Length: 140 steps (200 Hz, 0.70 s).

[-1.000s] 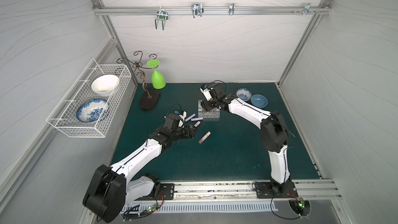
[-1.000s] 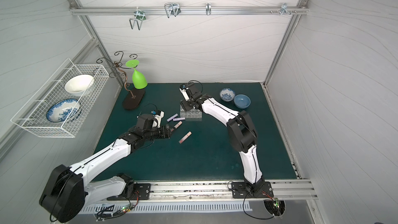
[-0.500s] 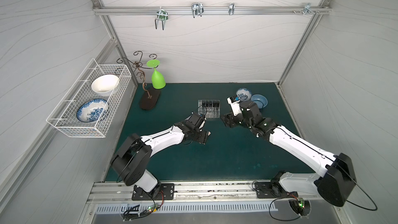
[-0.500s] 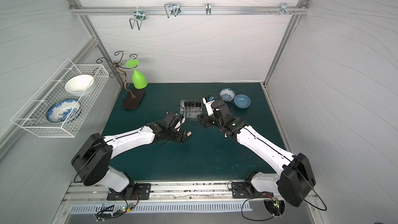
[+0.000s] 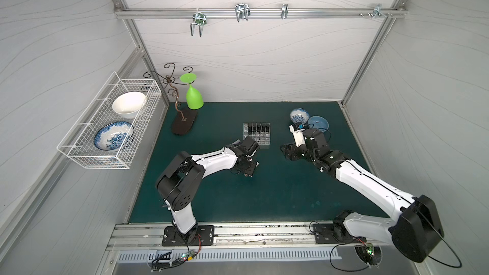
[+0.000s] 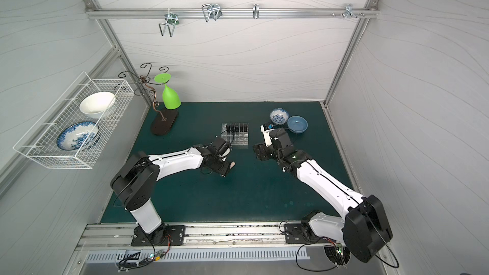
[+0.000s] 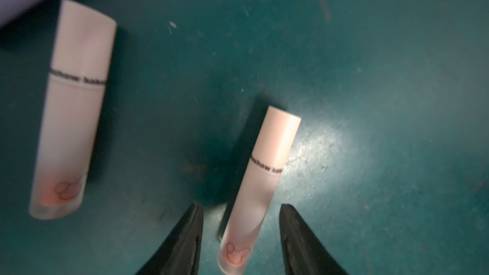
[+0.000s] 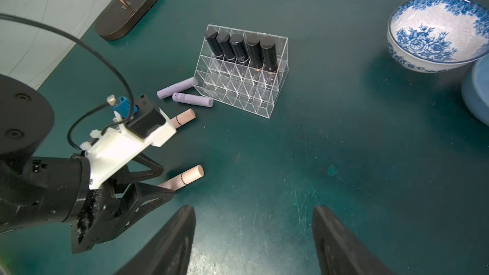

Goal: Arrange the lipsticks in the organizer
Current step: Pick up the lipstick at the center of the board.

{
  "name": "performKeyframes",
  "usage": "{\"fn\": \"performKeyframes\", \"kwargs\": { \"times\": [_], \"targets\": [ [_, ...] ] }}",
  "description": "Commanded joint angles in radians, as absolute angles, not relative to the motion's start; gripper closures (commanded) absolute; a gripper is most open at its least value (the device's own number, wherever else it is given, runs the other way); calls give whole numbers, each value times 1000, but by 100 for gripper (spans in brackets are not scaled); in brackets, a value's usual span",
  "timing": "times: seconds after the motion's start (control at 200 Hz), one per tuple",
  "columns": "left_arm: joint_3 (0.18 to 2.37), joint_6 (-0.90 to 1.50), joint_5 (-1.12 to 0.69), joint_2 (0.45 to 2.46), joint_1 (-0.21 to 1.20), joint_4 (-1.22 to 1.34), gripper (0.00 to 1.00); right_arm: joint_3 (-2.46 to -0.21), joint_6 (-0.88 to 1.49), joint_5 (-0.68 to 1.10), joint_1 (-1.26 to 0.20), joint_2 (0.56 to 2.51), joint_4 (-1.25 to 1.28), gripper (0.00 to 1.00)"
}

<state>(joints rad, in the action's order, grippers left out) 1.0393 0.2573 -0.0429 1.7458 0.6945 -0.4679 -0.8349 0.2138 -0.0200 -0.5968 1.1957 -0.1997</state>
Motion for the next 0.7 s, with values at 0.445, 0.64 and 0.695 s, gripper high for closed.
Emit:
{"fn": "performKeyframes", "kwargs": {
  "times": [0.445,0.64,0.695],
  "targets": [
    [1077,247,-94,1791,717,-547,59,-853,227,19,-583,1205,-184,27],
    [1092,241,-88,1801,727,-560,83,-862,233,39,-578,1208,-197,27],
    [1081,243,-80,1772,729,-555,88,-875,240,56,-575,1200,-217,27]
  ]
}}
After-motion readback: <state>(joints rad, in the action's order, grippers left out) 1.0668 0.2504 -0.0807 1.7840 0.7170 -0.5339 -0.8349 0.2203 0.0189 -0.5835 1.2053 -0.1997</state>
